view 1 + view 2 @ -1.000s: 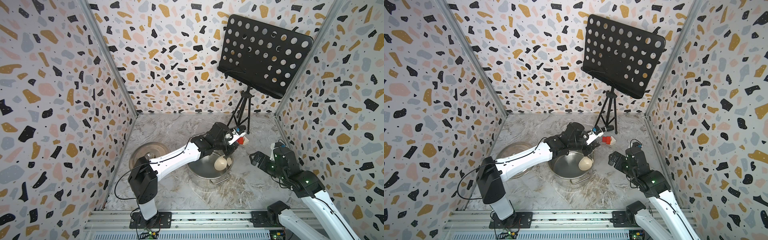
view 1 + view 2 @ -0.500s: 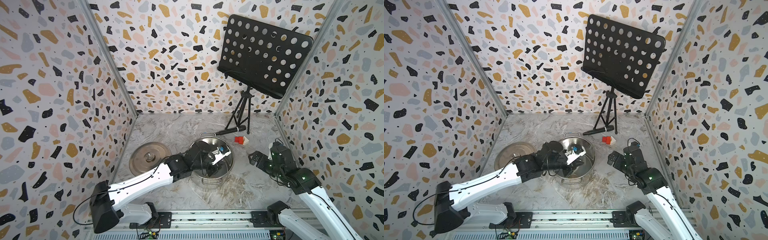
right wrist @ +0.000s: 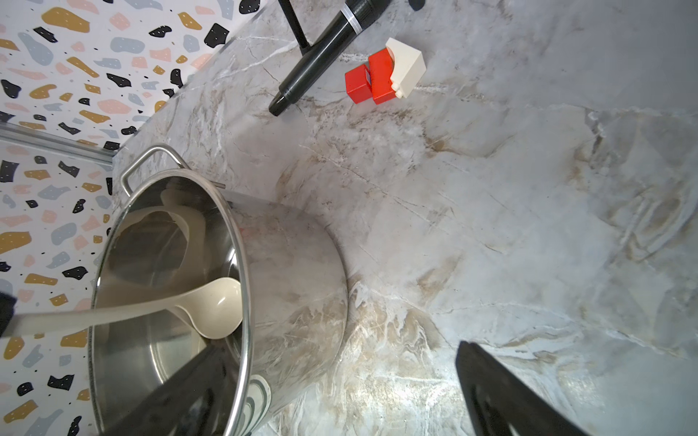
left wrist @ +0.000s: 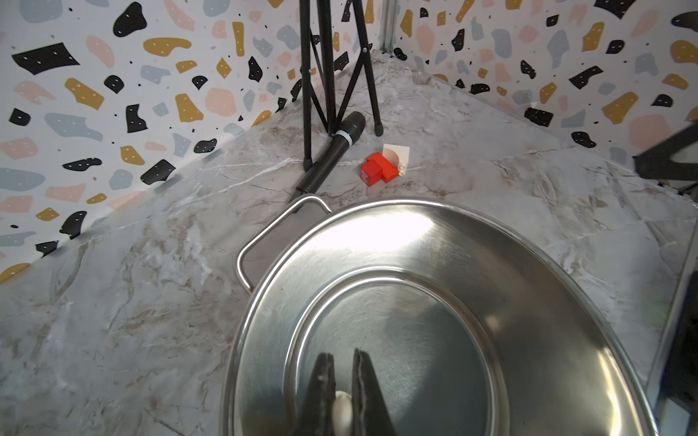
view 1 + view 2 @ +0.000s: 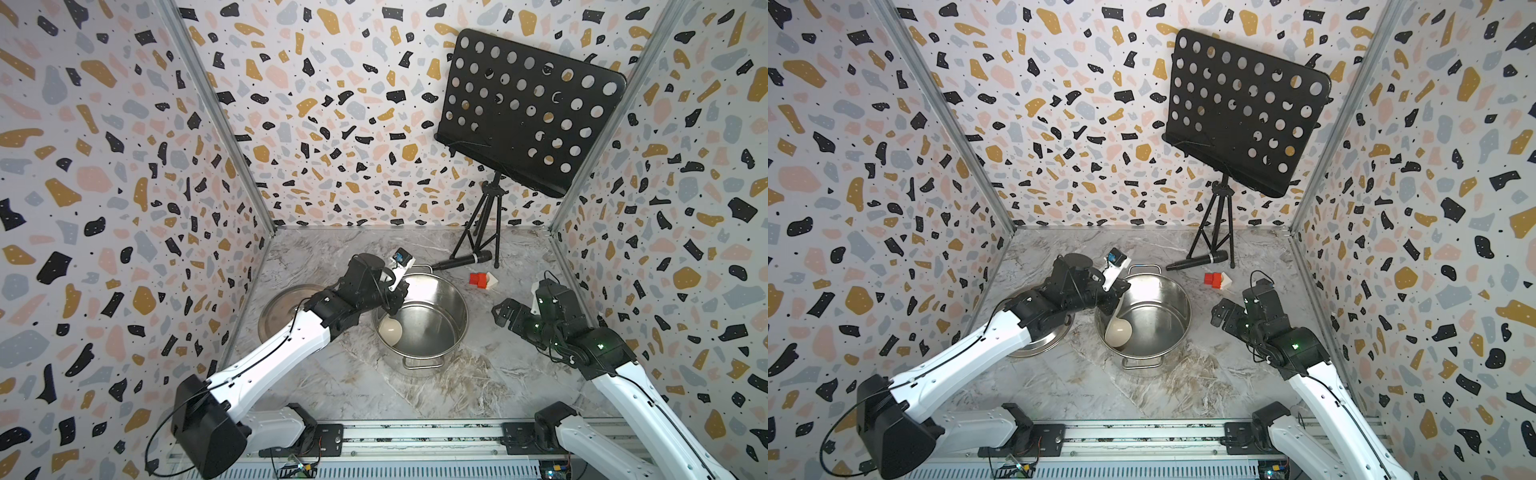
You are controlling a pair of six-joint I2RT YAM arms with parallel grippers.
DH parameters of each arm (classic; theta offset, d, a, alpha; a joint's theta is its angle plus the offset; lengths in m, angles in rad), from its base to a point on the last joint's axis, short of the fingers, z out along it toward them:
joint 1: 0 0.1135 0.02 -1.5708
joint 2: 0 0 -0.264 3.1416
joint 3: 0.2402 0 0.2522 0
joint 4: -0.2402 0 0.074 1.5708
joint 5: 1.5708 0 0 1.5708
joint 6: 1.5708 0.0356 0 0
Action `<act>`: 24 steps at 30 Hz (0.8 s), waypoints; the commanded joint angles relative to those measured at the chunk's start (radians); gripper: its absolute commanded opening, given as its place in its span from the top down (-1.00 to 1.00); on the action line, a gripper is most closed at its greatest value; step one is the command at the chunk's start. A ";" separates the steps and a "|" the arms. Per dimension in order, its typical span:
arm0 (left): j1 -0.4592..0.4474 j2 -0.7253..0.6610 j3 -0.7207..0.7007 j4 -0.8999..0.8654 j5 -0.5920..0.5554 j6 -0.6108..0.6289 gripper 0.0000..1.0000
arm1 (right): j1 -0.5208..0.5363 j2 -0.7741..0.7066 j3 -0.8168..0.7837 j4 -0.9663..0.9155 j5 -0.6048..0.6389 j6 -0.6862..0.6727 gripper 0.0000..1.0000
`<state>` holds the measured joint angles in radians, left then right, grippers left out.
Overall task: Stir the soup with a spoon
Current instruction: Stir the soup in the pan with a stick.
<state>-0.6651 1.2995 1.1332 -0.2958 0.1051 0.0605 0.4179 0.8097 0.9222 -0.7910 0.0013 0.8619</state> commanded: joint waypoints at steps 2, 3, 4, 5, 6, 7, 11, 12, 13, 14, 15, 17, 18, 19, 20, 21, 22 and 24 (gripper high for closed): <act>0.007 0.107 0.087 0.088 -0.003 -0.008 1.00 | -0.004 0.005 0.038 -0.009 -0.043 -0.025 -1.00; 0.006 0.133 0.098 0.098 -0.002 -0.023 1.00 | -0.004 0.008 0.040 -0.012 -0.051 -0.028 -1.00; 0.004 0.149 0.106 0.115 0.002 -0.039 1.00 | -0.005 0.016 0.043 -0.015 -0.058 -0.032 -1.00; -0.001 0.158 0.109 0.141 0.007 -0.048 1.00 | -0.004 0.024 0.047 -0.017 -0.065 -0.037 -1.00; -0.009 0.167 0.111 0.159 0.009 -0.055 1.00 | -0.005 0.035 0.055 -0.020 -0.073 -0.042 -1.00; -0.021 0.180 0.119 0.172 0.011 -0.050 1.00 | -0.005 0.051 0.070 -0.025 -0.078 -0.050 -1.00; -0.058 0.232 0.179 0.163 0.029 -0.025 1.00 | -0.004 0.082 0.098 -0.024 -0.073 -0.063 -1.00; -0.071 0.245 0.197 0.156 0.037 -0.019 1.00 | -0.004 0.083 0.099 -0.023 -0.069 -0.063 -1.00; -0.086 0.254 0.210 0.150 0.042 -0.012 1.00 | -0.004 0.081 0.101 -0.024 -0.068 -0.062 -1.00; -0.104 0.260 0.221 0.145 0.048 -0.004 1.00 | -0.004 0.076 0.100 -0.024 -0.069 -0.062 -1.00; -0.122 0.264 0.228 0.140 0.051 0.005 1.00 | -0.004 0.070 0.098 -0.023 -0.069 -0.063 -1.00; -0.161 0.271 0.242 0.124 0.055 0.016 1.00 | -0.005 0.046 0.083 -0.023 -0.061 -0.054 -1.00; -0.179 0.271 0.244 0.117 0.060 0.017 1.00 | -0.004 0.032 0.071 -0.024 -0.055 -0.046 -1.00; -0.199 0.270 0.245 0.113 0.064 0.017 1.00 | -0.004 0.015 0.058 -0.024 -0.048 -0.037 -1.00; -0.218 0.266 0.242 0.112 0.068 0.016 1.00 | -0.004 -0.001 0.045 -0.024 -0.042 -0.029 -1.00; -0.237 0.259 0.237 0.090 0.071 0.014 1.00 | -0.004 -0.020 0.031 -0.024 -0.037 -0.020 -1.00; -0.256 0.248 0.228 0.078 0.072 0.011 1.00 | -0.004 -0.038 0.018 -0.024 -0.033 -0.011 -1.00; -0.287 0.212 0.199 0.061 0.077 -0.001 1.00 | -0.004 -0.070 -0.007 -0.024 -0.026 0.003 -1.00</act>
<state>-0.9184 1.5669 1.3373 -0.2237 0.1562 0.0605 0.4179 0.7818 0.9379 -0.8001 -0.0513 0.8387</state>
